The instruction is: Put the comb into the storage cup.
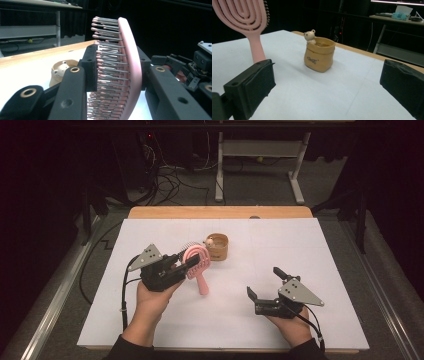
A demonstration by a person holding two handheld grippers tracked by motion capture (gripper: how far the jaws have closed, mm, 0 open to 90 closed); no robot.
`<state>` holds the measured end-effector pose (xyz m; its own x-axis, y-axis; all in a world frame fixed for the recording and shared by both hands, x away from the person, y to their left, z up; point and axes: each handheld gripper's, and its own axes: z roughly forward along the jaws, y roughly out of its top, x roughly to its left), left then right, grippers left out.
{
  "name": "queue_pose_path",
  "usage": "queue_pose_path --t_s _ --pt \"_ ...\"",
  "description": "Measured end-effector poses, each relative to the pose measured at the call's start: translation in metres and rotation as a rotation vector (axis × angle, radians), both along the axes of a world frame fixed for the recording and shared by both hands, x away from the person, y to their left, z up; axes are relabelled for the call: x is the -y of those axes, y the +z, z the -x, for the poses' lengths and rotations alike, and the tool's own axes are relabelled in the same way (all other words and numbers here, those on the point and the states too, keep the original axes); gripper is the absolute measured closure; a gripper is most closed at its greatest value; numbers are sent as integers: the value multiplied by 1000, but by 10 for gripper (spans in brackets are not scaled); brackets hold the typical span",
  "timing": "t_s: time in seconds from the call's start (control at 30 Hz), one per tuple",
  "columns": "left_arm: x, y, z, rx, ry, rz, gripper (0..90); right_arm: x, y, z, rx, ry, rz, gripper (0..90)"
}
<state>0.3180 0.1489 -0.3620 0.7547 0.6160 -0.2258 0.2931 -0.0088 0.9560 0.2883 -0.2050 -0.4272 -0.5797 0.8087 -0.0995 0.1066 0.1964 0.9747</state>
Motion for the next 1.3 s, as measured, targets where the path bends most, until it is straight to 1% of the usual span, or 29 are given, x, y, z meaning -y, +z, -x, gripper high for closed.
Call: queue_pose_path --t_s 0.23,0.47,0.67,0.83,1.07,1.3 --pt "-12 3 0 5 30 7 632 18 -8 2 -30 -31 -11 2" --pt "-20 4 1 19 55 12 633 36 -8 6 -29 -68 -23 2" --pt "-27 5 1 23 79 27 633 50 -10 10 -32 -96 -30 2" --pt "-34 8 -1 22 99 28 633 62 -13 12 -36 -122 -31 2" --pt "-36 9 -6 25 117 18 633 69 -15 14 -28 -127 -36 2" --pt "-34 12 -11 24 114 29 633 68 -16 14 -22 -128 -31 2"
